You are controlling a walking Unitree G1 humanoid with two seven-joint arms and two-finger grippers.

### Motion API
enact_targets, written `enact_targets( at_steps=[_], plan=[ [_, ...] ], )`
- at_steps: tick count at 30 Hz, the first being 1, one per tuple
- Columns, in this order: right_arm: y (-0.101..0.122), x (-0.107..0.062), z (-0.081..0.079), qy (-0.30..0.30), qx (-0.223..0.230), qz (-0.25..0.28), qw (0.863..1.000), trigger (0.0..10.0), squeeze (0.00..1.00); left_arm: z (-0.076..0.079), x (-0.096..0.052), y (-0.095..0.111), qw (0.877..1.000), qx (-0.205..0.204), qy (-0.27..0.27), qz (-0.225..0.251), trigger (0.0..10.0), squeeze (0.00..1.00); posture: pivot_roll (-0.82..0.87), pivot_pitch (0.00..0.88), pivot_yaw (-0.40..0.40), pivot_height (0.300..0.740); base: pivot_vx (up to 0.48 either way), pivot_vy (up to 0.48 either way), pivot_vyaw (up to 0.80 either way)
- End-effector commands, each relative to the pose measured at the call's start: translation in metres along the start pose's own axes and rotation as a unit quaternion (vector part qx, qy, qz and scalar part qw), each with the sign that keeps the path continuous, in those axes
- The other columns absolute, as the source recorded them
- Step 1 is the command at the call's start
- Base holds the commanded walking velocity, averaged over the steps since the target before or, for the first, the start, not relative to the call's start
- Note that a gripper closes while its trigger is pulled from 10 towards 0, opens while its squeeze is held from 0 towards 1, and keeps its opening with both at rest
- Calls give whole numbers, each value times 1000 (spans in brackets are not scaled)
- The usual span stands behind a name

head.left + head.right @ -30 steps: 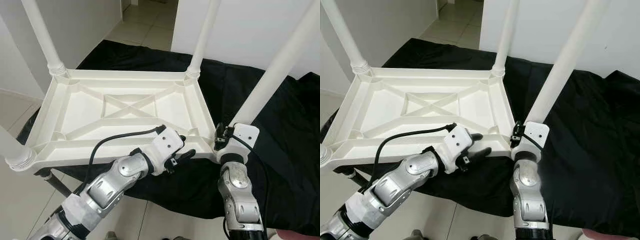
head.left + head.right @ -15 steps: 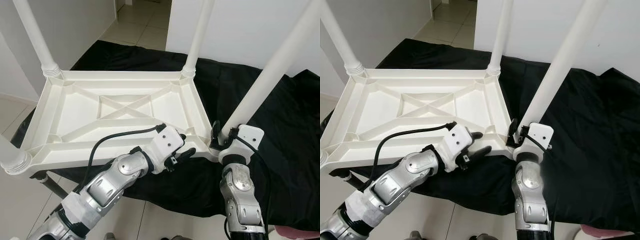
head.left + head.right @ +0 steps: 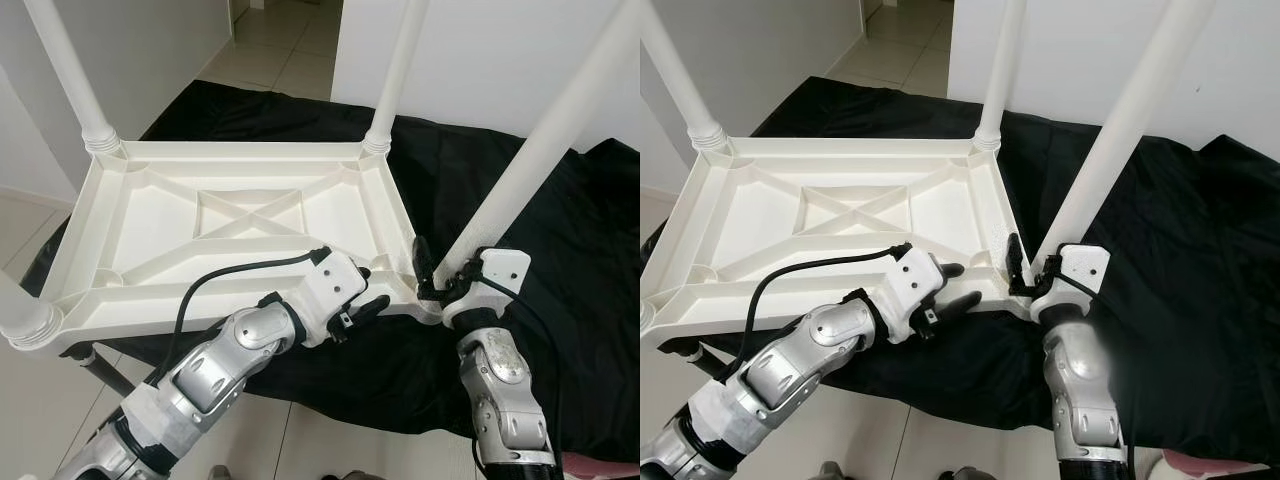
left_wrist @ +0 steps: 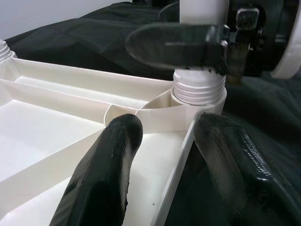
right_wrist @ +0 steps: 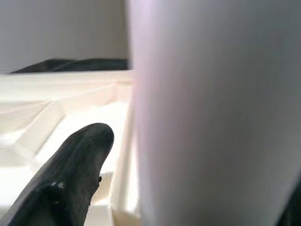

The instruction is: Building children table

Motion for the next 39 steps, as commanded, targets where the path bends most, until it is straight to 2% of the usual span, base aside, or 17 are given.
enact_targets(
  at_steps=[1,7,11,13,14,16,17,18,19,30,31,32,33,39],
  plan=[
    [-3,-2,2,18,2,-7,1000,10000,0,16,0,4,995,0,-94,19,10000,0,-11,106,-69,740,0,0,0],
    [-7,-3,6,66,-13,-29,997,10000,0,15,-1,4,996,0,-92,17,10000,0,-4,104,-66,740,0,0,0],
    [-5,-3,14,88,-34,-34,995,10000,0,15,-1,5,995,-1,-93,19,10000,0,1,105,-62,740,0,0,0],
    [-6,-4,16,98,-40,-40,994,9725,0,16,-1,6,995,-2,-95,19,10000,0,2,105,-57,740,0,0,0],
    [-6,-4,18,105,-42,-42,993,4627,0,16,-2,5,995,-2,-96,18,10000,0,4,104,-55,740,0,0,0],
    [-5,-4,19,110,-44,-43,992,4627,0,17,-2,5,995,-1,-97,18,10000,0,4,104,-55,740,0,0,0],
    [-5,-4,23,110,-47,-46,992,1255,0,17,-2,5,995,-1,-97,17,10000,0,4,104,-56,740,0,0,0],
    [-5,-4,23,110,-47,-46,992,1255,0,17,-2,5,995,-1,-97,17,10000,0,4,104,-56,740,0,0,0],
    [-4,-3,25,110,-52,-48,991,0,0,16,-2,5,995,-1,-98,17,10000,0,5,104,-57,740,0,0,0],
    [-8,-5,27,113,-48,-53,991,0,0,16,-1,6,995,-1,-98,19,10000,0,-2,103,-56,740,0,0,0],
    [-9,-5,26,107,-43,-53,992,3608,0,16,-1,6,995,-2,-98,19,10000,0,-4,103,-56,740,0,0,0],
    [-9,-5,25,103,-39,-53,993,3608,0,15,-1,6,995,-2,-98,19,10000,0,-4,103,-56,740,0,0,0],
    [-10,-5,23,102,-34,-52,993,10000,0,15,-1,6,995,-2,-98,19,10000,0,-6,104,-55,740,0,0,0],
    [-16,-4,12,64,-18,-59,996,10000,0,17,0,6,995,2,-102,19,10000,0,-11,107,-57,740,0,0,0]
  ],
)
Point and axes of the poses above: a point about 5 cm out from each wrist's last joint towards the gripper, its own x axis pointing out of the wrist towards the gripper, its own y axis along the axis of the wrist's last joint, z = x × y, the point moved 3 cm from there along x, pointing out of the wrist towards the gripper, and after that the axes turned 11 degrees about x, right-handed, at the moved point
